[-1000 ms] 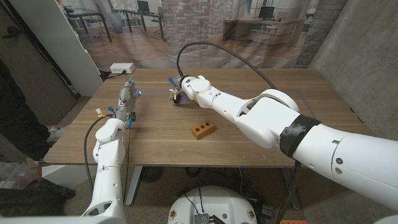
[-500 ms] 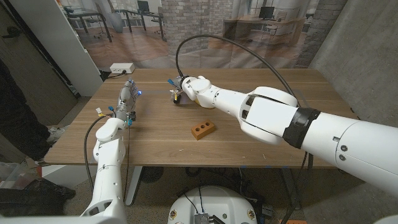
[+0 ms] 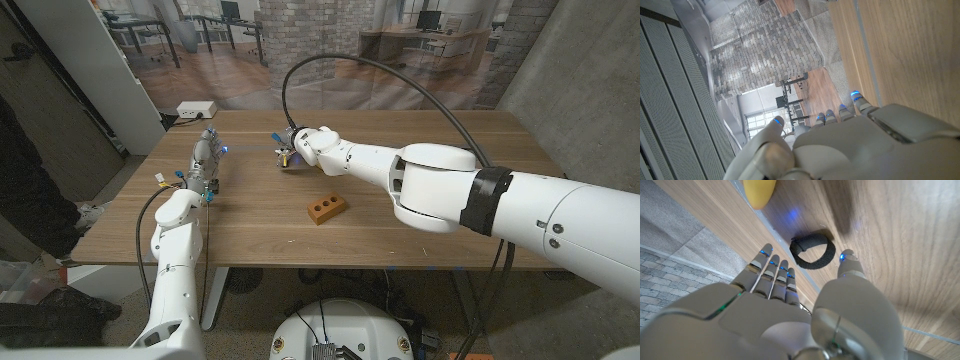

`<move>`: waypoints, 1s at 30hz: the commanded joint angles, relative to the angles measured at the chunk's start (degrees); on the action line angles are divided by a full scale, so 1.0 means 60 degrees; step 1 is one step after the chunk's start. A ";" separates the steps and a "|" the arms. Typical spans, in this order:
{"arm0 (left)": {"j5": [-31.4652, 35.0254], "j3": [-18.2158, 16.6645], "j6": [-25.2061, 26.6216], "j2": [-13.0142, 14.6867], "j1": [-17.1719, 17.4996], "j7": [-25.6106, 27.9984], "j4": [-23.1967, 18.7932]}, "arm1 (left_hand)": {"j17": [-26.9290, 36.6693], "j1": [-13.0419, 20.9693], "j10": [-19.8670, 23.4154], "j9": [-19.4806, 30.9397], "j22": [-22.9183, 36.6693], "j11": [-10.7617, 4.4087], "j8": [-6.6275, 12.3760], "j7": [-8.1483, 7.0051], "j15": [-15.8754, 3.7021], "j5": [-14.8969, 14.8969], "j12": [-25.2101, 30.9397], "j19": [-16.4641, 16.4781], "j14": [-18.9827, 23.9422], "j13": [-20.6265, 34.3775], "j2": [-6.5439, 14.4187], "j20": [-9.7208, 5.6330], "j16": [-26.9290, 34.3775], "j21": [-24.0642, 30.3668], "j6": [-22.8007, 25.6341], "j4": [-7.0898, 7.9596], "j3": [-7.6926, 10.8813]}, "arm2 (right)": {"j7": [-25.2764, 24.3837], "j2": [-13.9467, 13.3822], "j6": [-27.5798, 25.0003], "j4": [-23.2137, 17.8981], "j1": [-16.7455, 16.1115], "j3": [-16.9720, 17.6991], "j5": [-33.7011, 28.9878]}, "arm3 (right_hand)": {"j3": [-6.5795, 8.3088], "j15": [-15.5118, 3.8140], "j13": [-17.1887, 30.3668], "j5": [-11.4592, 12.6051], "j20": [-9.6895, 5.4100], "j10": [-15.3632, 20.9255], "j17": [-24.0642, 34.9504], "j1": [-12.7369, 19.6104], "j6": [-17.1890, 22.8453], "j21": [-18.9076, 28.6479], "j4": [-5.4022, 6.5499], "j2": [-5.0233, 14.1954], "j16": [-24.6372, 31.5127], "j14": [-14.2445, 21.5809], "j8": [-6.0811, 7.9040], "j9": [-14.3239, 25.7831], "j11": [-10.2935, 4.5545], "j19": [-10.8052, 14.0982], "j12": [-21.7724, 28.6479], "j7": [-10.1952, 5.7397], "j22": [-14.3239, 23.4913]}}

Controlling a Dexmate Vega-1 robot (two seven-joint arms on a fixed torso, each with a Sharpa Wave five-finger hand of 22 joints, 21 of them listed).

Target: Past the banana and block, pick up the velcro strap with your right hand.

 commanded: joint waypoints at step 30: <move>-0.0016 -0.0063 -0.0016 -0.0024 -0.0069 0.0004 0.0156 | 0.0047 -0.0069 -0.2291 0.0048 0.0058 -0.0012 -0.0022 -0.0016 -0.0037 0.0063 -0.0009 -0.1860 -0.2687 0.0024 0.0347 -0.0061 -0.0023 -0.0161 -0.1658 0.0055 -0.0133 | -0.0722 -0.0168 0.0224 -0.0015 -0.0208 -0.0505 -0.0061 | -0.0258 -0.1740 0.0513 0.0699 -0.1101 0.5201 0.1030 0.2896 0.5282 0.0450 0.0057 0.1118 0.1963 0.5023 0.1192 0.0028 -0.0594 0.1432 0.1326 -0.1376 0.0195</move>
